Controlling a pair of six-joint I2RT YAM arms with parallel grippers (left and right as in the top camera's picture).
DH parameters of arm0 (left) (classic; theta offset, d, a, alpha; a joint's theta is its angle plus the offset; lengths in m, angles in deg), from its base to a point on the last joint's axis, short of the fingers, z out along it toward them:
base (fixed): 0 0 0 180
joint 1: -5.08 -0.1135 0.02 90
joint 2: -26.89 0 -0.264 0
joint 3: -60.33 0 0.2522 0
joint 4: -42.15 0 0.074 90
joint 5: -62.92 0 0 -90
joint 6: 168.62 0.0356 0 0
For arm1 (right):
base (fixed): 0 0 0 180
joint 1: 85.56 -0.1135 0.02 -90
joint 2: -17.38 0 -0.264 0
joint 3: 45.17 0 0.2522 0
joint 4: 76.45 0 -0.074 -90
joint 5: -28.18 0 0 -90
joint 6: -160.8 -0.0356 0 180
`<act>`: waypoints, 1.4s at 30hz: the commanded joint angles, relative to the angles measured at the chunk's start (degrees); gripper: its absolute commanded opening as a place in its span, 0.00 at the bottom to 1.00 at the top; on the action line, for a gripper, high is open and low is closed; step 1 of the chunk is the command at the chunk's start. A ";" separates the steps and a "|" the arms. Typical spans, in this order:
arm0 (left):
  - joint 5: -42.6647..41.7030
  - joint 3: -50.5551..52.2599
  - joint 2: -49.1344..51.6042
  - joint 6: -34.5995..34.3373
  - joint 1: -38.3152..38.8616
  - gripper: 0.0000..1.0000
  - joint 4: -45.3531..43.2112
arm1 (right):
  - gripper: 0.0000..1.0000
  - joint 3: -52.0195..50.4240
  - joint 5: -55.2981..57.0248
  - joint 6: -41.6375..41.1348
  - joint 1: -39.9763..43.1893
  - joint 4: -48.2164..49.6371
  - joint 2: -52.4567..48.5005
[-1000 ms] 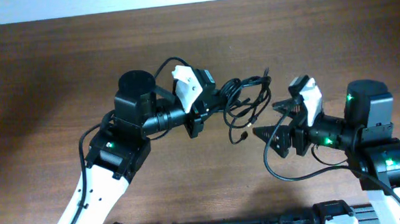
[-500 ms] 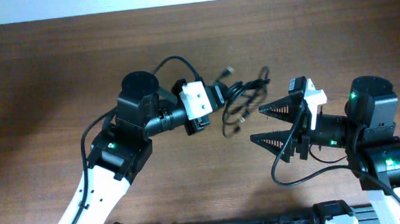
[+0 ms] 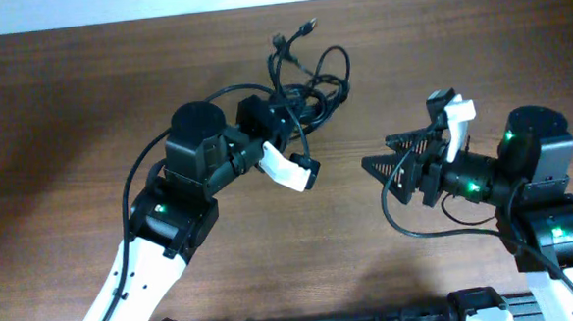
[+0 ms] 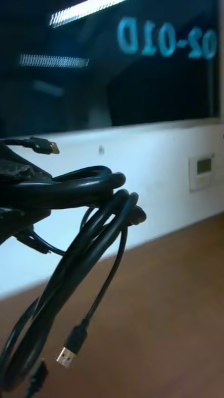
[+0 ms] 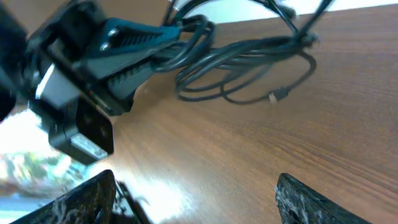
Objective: Untangle cables
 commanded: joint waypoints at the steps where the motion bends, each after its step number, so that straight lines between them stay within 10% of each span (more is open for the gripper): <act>1: 0.33 -0.48 -0.96 10.43 2.19 0.00 -2.45 | 0.82 0.66 2.62 -8.17 0.26 1.16 -1.33; 33: -4.07 -0.48 -0.98 4.09 7.63 0.00 -4.61 | 0.86 0.66 14.95 -8.66 0.26 -4.87 -7.17; 42: -0.39 -0.48 -0.98 -3.63 7.63 0.00 -5.64 | 0.28 0.66 20.26 -5.88 0.31 -10.78 -7.15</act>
